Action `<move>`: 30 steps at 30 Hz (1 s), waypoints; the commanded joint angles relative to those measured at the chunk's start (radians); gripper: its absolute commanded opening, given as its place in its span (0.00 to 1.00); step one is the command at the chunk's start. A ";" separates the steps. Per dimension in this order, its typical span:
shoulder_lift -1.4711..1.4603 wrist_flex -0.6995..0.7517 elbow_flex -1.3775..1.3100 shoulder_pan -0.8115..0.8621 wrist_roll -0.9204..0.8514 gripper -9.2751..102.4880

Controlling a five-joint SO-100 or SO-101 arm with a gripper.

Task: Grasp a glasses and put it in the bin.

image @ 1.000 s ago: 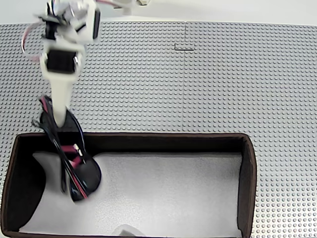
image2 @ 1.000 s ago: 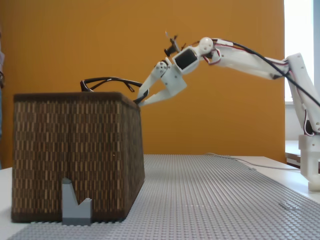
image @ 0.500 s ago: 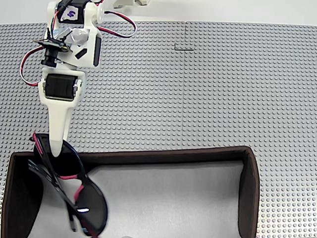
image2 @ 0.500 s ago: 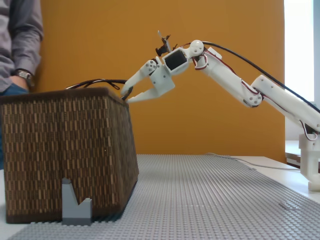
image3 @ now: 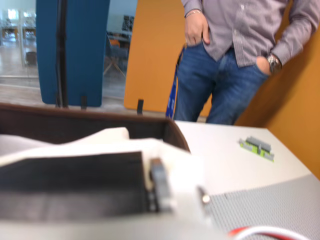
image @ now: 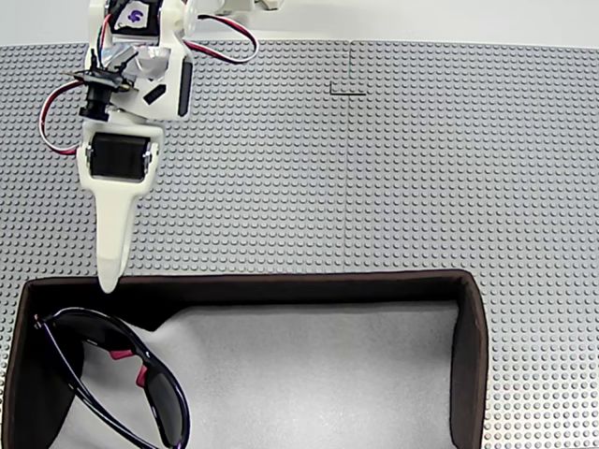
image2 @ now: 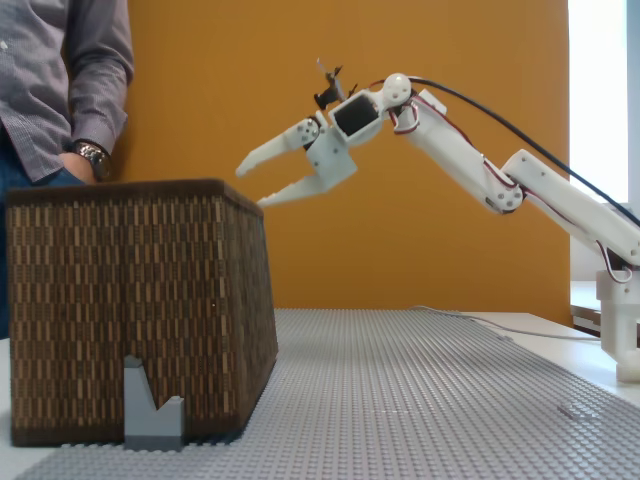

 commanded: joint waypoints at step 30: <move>1.232 -0.213 0.661 0.095 -0.124 0.25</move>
